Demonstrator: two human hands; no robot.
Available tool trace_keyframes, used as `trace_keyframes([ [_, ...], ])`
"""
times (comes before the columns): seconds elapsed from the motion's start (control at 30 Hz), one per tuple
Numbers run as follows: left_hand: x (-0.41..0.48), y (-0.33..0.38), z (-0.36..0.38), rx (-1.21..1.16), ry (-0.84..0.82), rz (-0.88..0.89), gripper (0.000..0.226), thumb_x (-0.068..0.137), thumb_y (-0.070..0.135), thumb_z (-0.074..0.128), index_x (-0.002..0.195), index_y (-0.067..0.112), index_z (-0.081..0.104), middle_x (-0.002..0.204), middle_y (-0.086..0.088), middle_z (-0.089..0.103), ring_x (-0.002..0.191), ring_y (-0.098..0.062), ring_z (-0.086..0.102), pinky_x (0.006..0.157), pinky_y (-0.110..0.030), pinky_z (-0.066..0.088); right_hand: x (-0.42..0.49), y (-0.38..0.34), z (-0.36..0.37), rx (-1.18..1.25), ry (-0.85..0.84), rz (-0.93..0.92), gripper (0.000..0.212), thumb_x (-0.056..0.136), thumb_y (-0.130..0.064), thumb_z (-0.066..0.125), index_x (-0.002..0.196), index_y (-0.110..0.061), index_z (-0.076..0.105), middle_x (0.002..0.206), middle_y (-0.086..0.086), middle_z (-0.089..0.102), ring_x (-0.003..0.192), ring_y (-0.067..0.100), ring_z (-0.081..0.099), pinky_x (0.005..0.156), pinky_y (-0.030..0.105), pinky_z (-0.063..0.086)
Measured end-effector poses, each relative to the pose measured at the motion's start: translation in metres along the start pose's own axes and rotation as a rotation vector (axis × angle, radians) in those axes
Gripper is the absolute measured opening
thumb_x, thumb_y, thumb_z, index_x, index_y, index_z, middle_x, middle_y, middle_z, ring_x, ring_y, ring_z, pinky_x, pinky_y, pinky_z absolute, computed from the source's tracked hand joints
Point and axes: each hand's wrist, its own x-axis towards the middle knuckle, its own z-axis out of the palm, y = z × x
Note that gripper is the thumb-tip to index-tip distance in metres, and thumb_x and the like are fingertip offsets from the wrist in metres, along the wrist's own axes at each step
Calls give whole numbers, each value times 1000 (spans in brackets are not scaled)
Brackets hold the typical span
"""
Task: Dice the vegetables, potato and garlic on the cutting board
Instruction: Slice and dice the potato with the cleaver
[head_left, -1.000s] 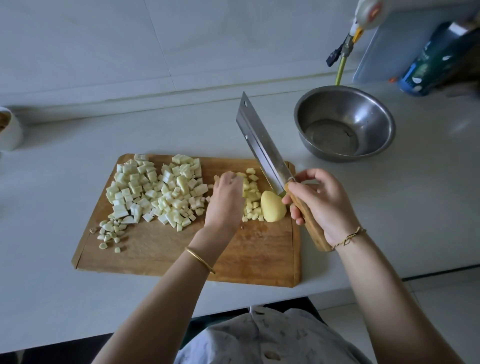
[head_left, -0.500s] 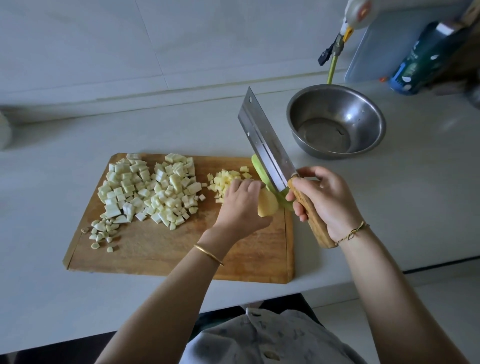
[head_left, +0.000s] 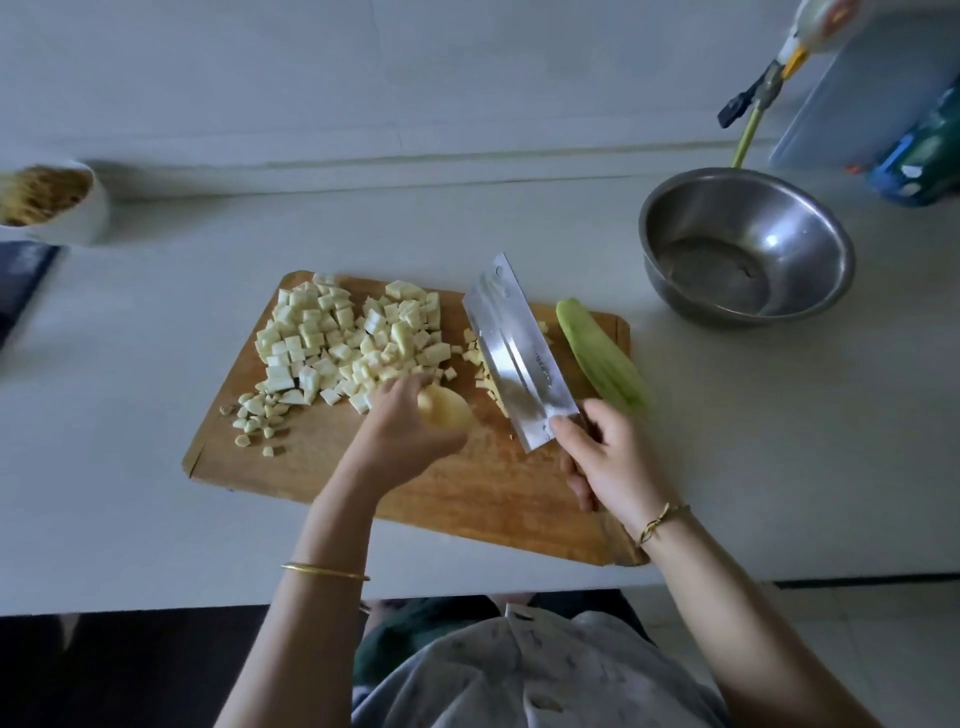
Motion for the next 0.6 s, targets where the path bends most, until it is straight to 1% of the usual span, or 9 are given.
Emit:
trace_keyframes([
  [0.03,-1,-2,2,22,-28,-12,82,72,24,78,142,14,36,136,-5,38,105,-14,44,55,-8,37,0,2,3,-23,0,2,33,95,-21,56,68,-8,41,50,1,49,33,18,43,36,29,35],
  [0.07,-2,-4,4,41,-49,-16,83,73,26,77,143,13,34,137,-5,38,105,-13,44,53,-8,37,-1,4,6,-41,-4,5,34,95,-22,56,68,-8,40,50,1,49,34,18,43,36,28,36],
  [0.1,-3,-5,6,53,-61,-15,84,73,27,76,144,13,33,138,-5,38,105,-13,43,56,-8,37,-1,4,7,-57,-11,6,35,95,-23,55,68,-8,39,49,1,48,34,18,42,36,28,35],
  [0.13,-4,-6,7,60,-70,-14,85,73,27,76,145,13,31,139,-5,37,107,-13,43,64,-9,38,-2,4,9,-73,-17,5,36,95,-23,54,67,-8,38,48,0,47,33,18,42,36,27,34],
  [0.2,-3,-5,9,56,-77,-19,87,73,26,75,146,13,29,141,-5,35,113,-15,42,78,-20,40,-1,2,12,-104,-20,12,36,95,-22,54,66,-9,37,47,0,46,33,18,41,35,25,33],
  [0.23,-3,-4,10,51,-80,-23,87,73,25,74,146,14,29,142,-5,34,116,-17,42,81,-24,41,-1,1,13,-117,-20,22,36,95,-21,53,66,-10,36,47,0,46,33,19,40,34,23,32],
  [0.37,-4,-1,11,51,-76,-28,87,73,23,74,146,15,27,141,-7,33,120,-21,42,89,-32,48,1,-1,21,-141,-20,64,33,95,-19,53,68,-8,36,48,4,45,29,14,37,31,20,28],
  [0.53,-4,0,13,36,-73,-27,90,74,24,74,147,16,23,143,-9,32,123,-24,40,90,-32,46,5,1,28,-174,-51,79,35,96,-21,52,67,-11,35,50,6,48,28,15,37,31,20,28],
  [0.6,-5,0,14,26,-70,-19,91,74,25,75,148,17,22,144,-8,32,122,-23,40,89,-31,45,7,1,29,-178,-53,76,34,96,-20,52,67,-12,36,50,6,49,28,14,37,31,20,28],
])
